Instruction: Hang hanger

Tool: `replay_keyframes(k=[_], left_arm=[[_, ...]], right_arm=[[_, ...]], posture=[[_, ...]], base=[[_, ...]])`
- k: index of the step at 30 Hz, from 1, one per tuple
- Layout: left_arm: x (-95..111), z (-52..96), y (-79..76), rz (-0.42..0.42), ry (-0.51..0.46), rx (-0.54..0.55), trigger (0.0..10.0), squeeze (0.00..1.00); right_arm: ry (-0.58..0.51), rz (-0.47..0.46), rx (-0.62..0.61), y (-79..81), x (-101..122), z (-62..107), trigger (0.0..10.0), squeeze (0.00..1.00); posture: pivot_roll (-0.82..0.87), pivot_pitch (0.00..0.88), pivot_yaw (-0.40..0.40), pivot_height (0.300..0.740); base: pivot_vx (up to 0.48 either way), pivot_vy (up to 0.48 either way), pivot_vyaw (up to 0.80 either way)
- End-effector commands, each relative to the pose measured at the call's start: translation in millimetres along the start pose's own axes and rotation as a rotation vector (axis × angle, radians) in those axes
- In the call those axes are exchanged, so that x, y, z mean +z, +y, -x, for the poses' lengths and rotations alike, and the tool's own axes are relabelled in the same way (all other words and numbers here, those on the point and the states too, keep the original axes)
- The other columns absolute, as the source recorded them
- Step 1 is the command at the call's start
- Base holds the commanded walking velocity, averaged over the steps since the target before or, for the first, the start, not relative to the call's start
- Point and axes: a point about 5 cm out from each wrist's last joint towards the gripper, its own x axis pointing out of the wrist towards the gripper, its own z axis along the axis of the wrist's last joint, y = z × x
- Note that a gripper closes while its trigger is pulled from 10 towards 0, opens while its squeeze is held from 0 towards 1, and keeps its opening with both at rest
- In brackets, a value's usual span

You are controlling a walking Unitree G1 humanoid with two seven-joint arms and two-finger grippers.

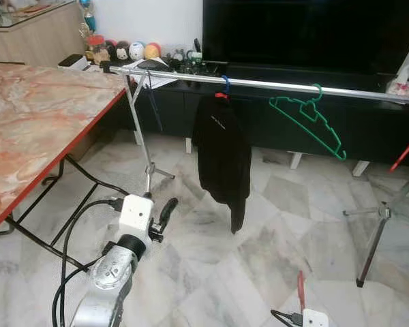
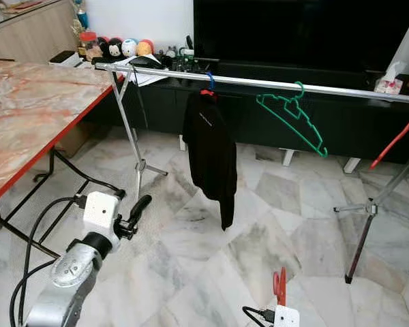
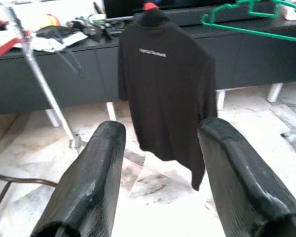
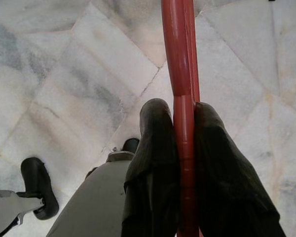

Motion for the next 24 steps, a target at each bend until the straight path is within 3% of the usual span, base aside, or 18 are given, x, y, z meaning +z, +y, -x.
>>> replay_keyframes(k=[1, 12, 24], left_arm=[[-0.4, -0.3, -2.4, -0.004, 0.006, -0.009, 10.0, 0.0], [0.8, -0.2, -0.8, -0.036, 0.005, -0.02, 10.0, 0.0], [3.9, -3.0, -5.4, -0.043, -0.014, -0.036, 10.0, 0.0]], right_arm=[[0.014, -0.006, -0.003, -2.2, -1.9, 0.1, 10.0, 0.0], [0.033, -0.003, 0.004, -0.9, -3.5, 0.1, 10.0, 0.0], [0.031, -0.005, 0.0, -3.2, -1.8, -0.5, 10.0, 0.0]], posture=[[0.05, 0.0, -0.022, 0.74], [0.06, 0.0, -0.014, 0.74], [0.05, 0.0, -0.019, 0.74]], base=[[0.0, 0.0, -0.77], [0.0, 0.0, -0.75], [0.0, -0.312, -0.75]])
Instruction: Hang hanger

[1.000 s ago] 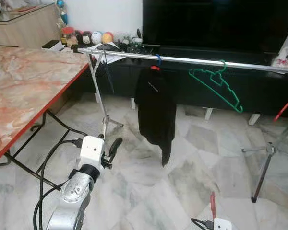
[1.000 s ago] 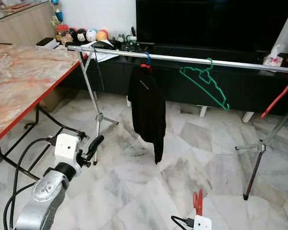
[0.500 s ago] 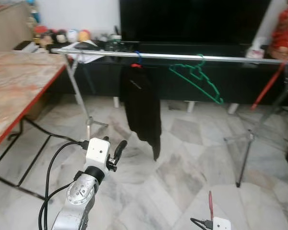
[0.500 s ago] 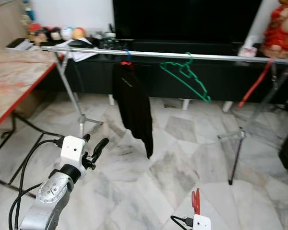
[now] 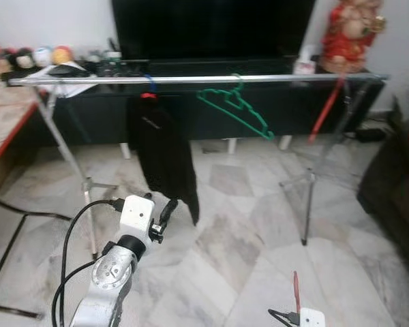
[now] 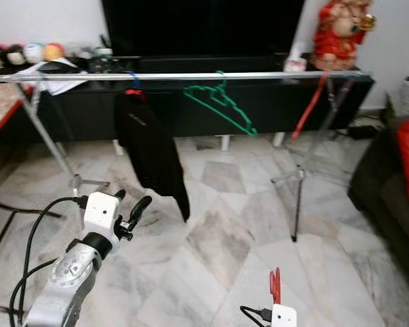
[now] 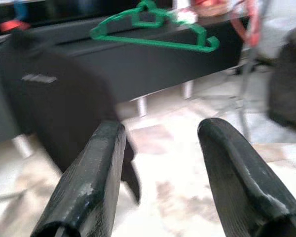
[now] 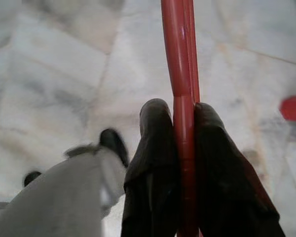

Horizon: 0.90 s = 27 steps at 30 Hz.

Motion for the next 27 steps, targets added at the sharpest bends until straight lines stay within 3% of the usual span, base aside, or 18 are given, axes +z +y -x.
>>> replay_keyframes(k=[1, 27], left_arm=[[1.4, -0.1, 2.5, -0.019, -0.005, 0.005, 10.0, 0.0], [2.1, -0.6, 1.3, -0.022, -0.01, -0.018, 10.0, 0.0]], right_arm=[[0.009, -0.009, 0.002, 1.5, -1.6, 0.3, 10.0, 0.0], [0.006, 0.006, 0.011, 2.3, -0.8, 0.2, 10.0, 0.0]], posture=[[0.05, 0.0, -0.019, 0.74], [0.05, 0.0, -0.016, 0.74]], base=[[0.0, -0.48, -0.74], [0.0, -0.067, -0.74]])
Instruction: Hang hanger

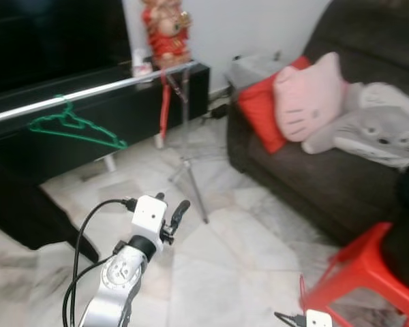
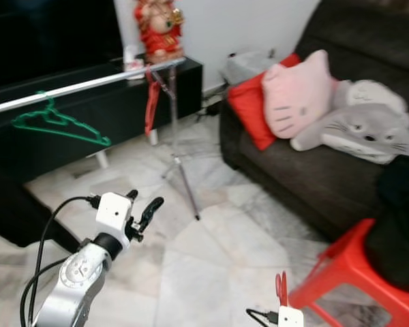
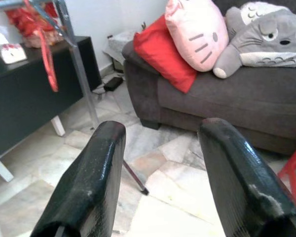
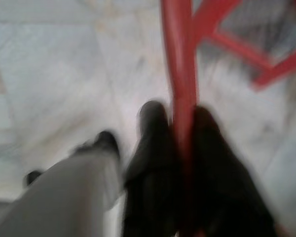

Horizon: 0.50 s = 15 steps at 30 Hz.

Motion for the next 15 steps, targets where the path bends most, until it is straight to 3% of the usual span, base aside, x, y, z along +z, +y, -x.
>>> replay_keyframes(k=[1, 4, 10, 11, 12, 14, 15], left_arm=[[3, -2.5, -2.7, 0.014, -0.016, -0.013, 10.0, 0.0], [3, -2.9, -2.7, 0.012, -0.016, -0.019, 10.0, 0.0], [5, -5.1, -4.6, -0.005, -0.016, -0.058, 10.0, 0.0], [5, -5.3, -5.4, -0.013, -0.016, -0.07, 10.0, 0.0], [5, -6.2, -8.5, -0.029, -0.013, -0.107, 10.0, 0.0], [5, -6.8, -9.8, -0.036, -0.012, -0.127, 10.0, 0.0], [6, -7.6, -11.6, -0.05, -0.01, -0.156, 10.0, 0.0]], right_arm=[[-0.008, -0.001, -0.013, -4.4, 2, -0.4, 10.0, 0.0], [-0.016, -0.004, -0.015, -4.1, 2, -0.3, 10.0, 0.0], [-0.061, 0.073, 0.002, -2.1, 8, -0.5, 10.0, 0.0], [-0.071, 0.102, 0.007, -1.5, 9, -0.6, 10.0, 0.0], [-0.079, 0.223, 0.013, -0.8, 12, -1.2, 10.0, 0.0], [-0.077, 0.278, 0.012, -0.6, 12, -1.6, 10.0, 0.0], [-0.209, 0.292, 0.006, -19.8, 58, -7.4, 10.0, 0.0]], posture=[[0.05, 0.0, -0.015, 0.74], [0.05, 0.0, -0.012, 0.74], [0.04, 0.0, 0.0, 0.74], [0.04, 0.0, 0.002, 0.74], [0.03, 0.0, 0.007, 0.74], [0.02, 0.0, 0.009, 0.74], [0.02, 0.0, 0.01, 0.74]], base=[[0.0, 0.0, -0.74], [0.0, 0.0, -0.7], [0.0, 0.0, 0.0], [0.0, 0.0, 0.0], [0.0, 0.0, 0.0], [0.0, 0.0, 0.0], [0.0, 0.0, 0.0]])
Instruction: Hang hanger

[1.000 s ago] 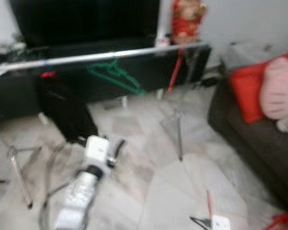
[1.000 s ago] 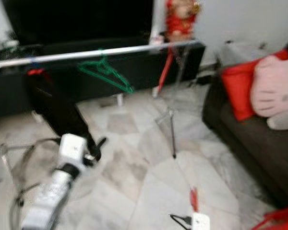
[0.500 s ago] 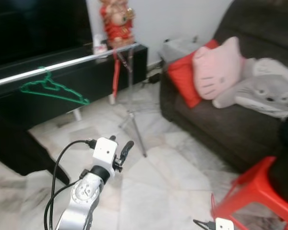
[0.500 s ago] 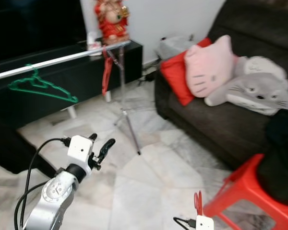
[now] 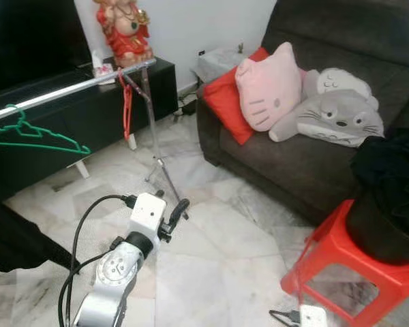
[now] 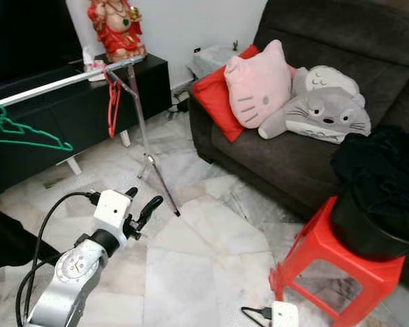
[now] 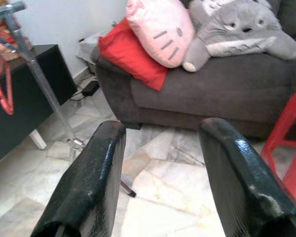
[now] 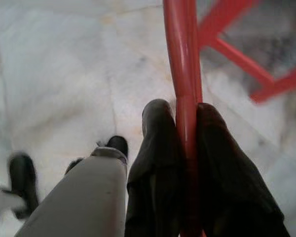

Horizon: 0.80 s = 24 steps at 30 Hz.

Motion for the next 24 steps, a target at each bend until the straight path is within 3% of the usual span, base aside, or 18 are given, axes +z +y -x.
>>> replay_keyframes(k=[1, 2, 3, 4, 5, 6, 7, 11, 18, 20, 24], left_arm=[[0, -3.8, -4.5, -0.031, 0.006, -0.065, 10.0, 0.0], [0, -4.4, -5.9, -0.043, 0.01, -0.087, 10.0, 0.0], [0, -4.4, -5.9, -0.043, 0.01, -0.087, 10.0, 0.0], [-1, -5.0, -8.3, -0.062, 0.019, -0.127, 10.0, 0.0], [-2, -5.0, -9.8, -0.073, 0.028, -0.155, 10.0, 0.0], [-4, -4.6, -12.3, -0.091, 0.048, -0.209, 10.0, 0.0], [-5, -4.5, -12.8, -0.097, 0.054, -0.226, 10.0, 0.0], [-6, -1.5, -13.8, -0.132, 0.082, -0.323, 10.0, 0.0], [-14, 7.2, -16.7, -0.285, 0.176, -0.601, 10.0, 0.0], [-15, 7.8, -17.1, -0.294, 0.183, -0.622, 10.0, 0.0], [-20, 20.3, -23.0, -0.301, 0.258, -0.834, 10.0, 0.0]], right_arm=[[-0.191, 0.058, -0.041, -46.7, 61, -10.6, 10.0, 0.0], [-0.231, 0.089, -0.045, -59.9, 76, -10.9, 10.0, 0.0], [-0.231, 0.089, -0.045, -59.9, 76, -10.9, 10.0, 0.0], [-0.264, 0.129, -0.024, -69.1, 90, -10.6, 10.0, 0.0], [-0.274, 0.165, 0.009, -69.0, 94, -10.4, 10.0, 0.0], [-0.307, 0.273, 0.063, -67.1, 102, -9.3, 10.0, 0.0], [-0.316, 0.298, 0.073, -67.1, 104, -9.0, 10.0, 0.0], [-0.352, 0.236, 0.14, -69.8, 113, -7.3, 10.0, 0.0], [-0.387, 0.428, 0.432, -68.5, 129, 1.9, 10.0, 0.0], [-0.392, 0.439, 0.445, -69.2, 131, 2.7, 10.0, 0.0], [-0.392, 0.615, 0.671, -66.4, 139, 14.1, 10.0, 0.0]], posture=[[0.02, 0.0, 0.01, 0.74], [0.02, 0.0, 0.01, 0.74], [0.02, 0.0, 0.01, 0.74], [0.01, 0.0, 0.01, 0.74], [0.01, 0.0, 0.011, 0.74], [0.01, 0.0, 0.012, 0.74], [0.01, 0.0, 0.012, 0.74], [0.01, 0.0, 0.012, 0.74], [0.0, 0.0, 0.009, 0.74], [0.0, 0.0, 0.006, 0.74], [-0.02, 0.0, -0.01, 0.74]], base=[[0.0, 0.0, 0.0], [0.0, 0.0, 0.0], [0.0, 0.0, 0.0], [0.0, 0.0, 0.0], [0.0, 0.0, 0.0], [0.0, 0.0, 0.0], [0.0, 0.0, 0.0], [0.0, 0.0, 0.0], [0.0, 0.0, 0.0], [0.0, 0.0, 0.0], [0.0, 0.0, 0.0]])
